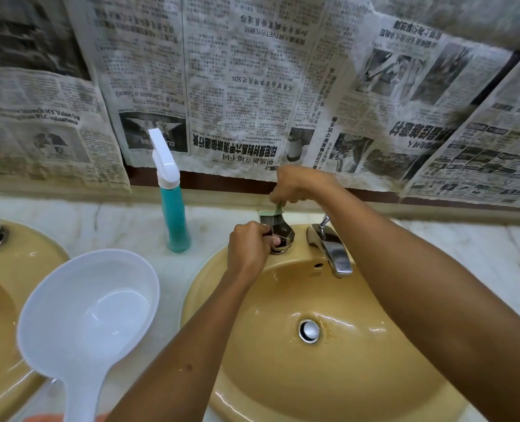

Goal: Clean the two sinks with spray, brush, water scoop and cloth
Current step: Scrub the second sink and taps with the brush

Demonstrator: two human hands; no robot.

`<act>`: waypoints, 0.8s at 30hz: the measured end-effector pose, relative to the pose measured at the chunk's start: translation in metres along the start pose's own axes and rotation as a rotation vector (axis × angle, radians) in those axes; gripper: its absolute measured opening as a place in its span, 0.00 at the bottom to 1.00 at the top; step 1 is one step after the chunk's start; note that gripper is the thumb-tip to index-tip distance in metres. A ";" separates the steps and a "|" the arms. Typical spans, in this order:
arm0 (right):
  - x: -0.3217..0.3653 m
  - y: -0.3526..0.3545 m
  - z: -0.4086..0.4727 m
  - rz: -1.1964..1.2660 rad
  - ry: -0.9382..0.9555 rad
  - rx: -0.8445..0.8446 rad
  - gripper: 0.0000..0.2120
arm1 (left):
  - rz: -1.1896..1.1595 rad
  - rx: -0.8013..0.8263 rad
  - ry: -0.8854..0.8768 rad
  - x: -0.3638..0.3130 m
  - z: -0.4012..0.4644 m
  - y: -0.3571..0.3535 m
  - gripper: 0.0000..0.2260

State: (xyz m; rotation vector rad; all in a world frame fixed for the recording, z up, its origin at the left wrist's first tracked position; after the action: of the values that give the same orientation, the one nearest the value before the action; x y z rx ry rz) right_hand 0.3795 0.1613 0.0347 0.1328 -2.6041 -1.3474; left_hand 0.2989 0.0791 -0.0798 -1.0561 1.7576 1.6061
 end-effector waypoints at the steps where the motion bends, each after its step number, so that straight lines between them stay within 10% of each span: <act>1: 0.007 0.003 0.003 -0.058 0.008 0.014 0.09 | 0.008 -0.004 0.005 0.000 0.000 0.001 0.15; 7: 0.008 0.039 0.005 -0.192 -0.044 0.201 0.08 | 0.061 -0.022 0.000 -0.001 -0.001 -0.001 0.13; 24: -0.055 -0.033 -0.007 0.325 -0.070 -0.039 0.10 | 0.124 0.017 -0.035 -0.003 0.003 0.002 0.11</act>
State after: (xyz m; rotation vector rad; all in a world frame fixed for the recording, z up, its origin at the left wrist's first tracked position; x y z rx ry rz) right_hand 0.4338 0.1463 0.0034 -0.3346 -2.5119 -1.3030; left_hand 0.2981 0.0826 -0.0769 -0.9212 1.8416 1.6707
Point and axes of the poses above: each hand's wrist, its own z-axis towards the middle knuckle, its own y-axis out of the back of the hand, x = y × z, the point moved 3 cm from there along z, towards the middle knuckle, and after that the axes turned 5 degrees about x, right-handed, at the moved point
